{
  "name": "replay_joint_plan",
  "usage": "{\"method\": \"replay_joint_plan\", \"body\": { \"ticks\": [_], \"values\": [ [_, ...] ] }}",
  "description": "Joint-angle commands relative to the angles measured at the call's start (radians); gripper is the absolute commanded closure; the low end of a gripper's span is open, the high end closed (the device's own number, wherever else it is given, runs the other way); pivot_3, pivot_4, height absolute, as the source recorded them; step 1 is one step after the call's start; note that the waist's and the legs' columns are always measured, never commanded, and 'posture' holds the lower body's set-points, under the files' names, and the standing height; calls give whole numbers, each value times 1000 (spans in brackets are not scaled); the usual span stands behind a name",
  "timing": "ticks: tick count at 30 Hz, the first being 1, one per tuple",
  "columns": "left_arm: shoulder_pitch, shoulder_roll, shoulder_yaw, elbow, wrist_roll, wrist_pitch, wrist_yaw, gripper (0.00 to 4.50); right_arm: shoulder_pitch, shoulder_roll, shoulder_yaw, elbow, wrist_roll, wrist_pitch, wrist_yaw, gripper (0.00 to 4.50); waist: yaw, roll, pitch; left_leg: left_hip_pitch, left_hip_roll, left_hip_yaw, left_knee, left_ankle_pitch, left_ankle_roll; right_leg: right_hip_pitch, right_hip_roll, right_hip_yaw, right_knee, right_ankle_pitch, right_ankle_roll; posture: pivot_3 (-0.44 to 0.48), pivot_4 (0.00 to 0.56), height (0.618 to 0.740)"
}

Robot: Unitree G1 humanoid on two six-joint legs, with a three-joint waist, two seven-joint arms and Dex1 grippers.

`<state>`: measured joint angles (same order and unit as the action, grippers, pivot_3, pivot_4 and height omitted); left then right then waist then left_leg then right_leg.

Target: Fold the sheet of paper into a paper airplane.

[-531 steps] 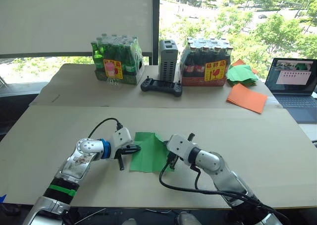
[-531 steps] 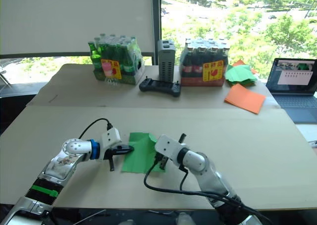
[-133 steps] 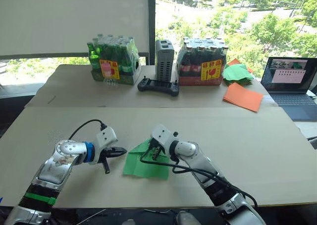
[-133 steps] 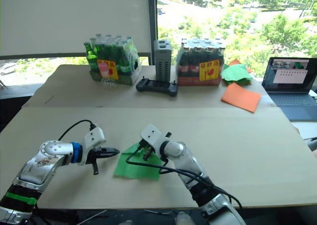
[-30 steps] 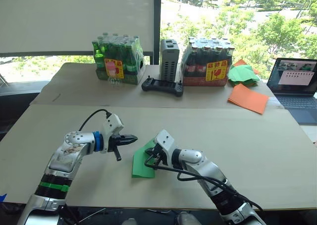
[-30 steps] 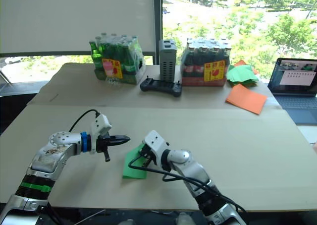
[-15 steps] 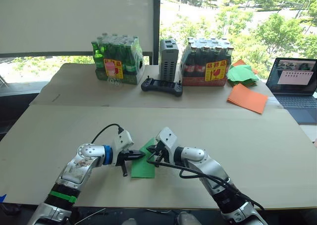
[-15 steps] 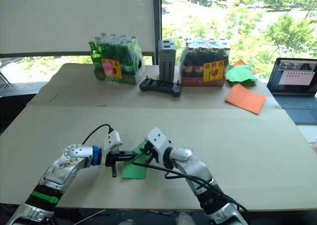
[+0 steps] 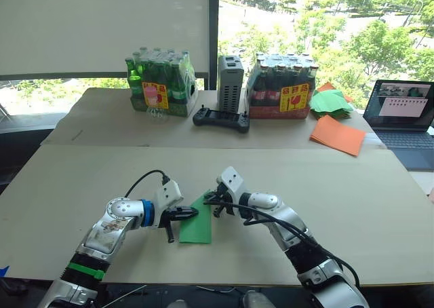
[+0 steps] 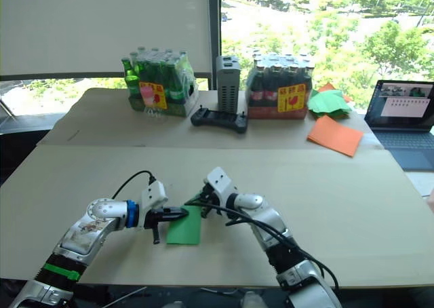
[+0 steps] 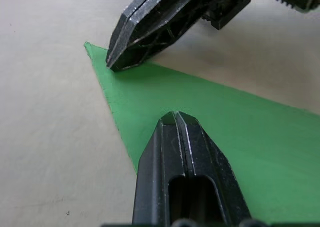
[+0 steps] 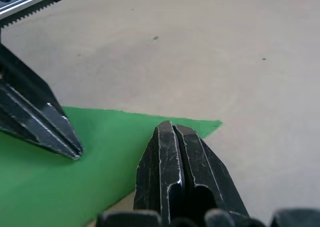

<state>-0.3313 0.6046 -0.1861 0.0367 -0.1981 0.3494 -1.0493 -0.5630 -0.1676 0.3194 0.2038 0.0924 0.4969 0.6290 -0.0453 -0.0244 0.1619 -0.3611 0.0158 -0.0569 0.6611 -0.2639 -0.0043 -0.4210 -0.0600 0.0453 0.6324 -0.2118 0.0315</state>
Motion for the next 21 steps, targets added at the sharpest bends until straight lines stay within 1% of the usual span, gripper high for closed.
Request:
{"method": "replay_joint_plan", "body": {
  "ticks": [1, 7, 13, 21],
  "values": [
    [22, 15, -18, 9, 19, 17, -2, 4482, -16, -6, -19, 78, -13, -28, 0, 4500, 0, 0, 0, 0, 0, 0, 0, 0, 0, 0, 0, 0, 0, 0, 0, 0, 150, 740],
    [25, 16, -17, 2, 17, 20, 1, 4482, -26, -1, -14, 112, -20, -59, 16, 4500, -2, 0, 0, 1, 0, 0, 0, 0, 0, 0, 0, 0, 1, 0, 0, 0, 150, 740],
    [27, 17, -13, -1, 16, 22, 5, 4482, 35, -5, 32, 38, -35, -57, 44, 4500, -3, 1, 0, 1, 0, 0, 0, 0, 0, 0, 0, 1, 1, 0, 0, 0, 150, 740],
    [25, 15, -14, -1, 16, 24, 3, 4482, 133, -22, 80, -103, -52, -1, 53, 4500, -5, 1, -1, 1, 0, 0, 0, 0, 0, 0, 0, 1, 1, 0, 0, 0, 150, 740]
  ]
}}
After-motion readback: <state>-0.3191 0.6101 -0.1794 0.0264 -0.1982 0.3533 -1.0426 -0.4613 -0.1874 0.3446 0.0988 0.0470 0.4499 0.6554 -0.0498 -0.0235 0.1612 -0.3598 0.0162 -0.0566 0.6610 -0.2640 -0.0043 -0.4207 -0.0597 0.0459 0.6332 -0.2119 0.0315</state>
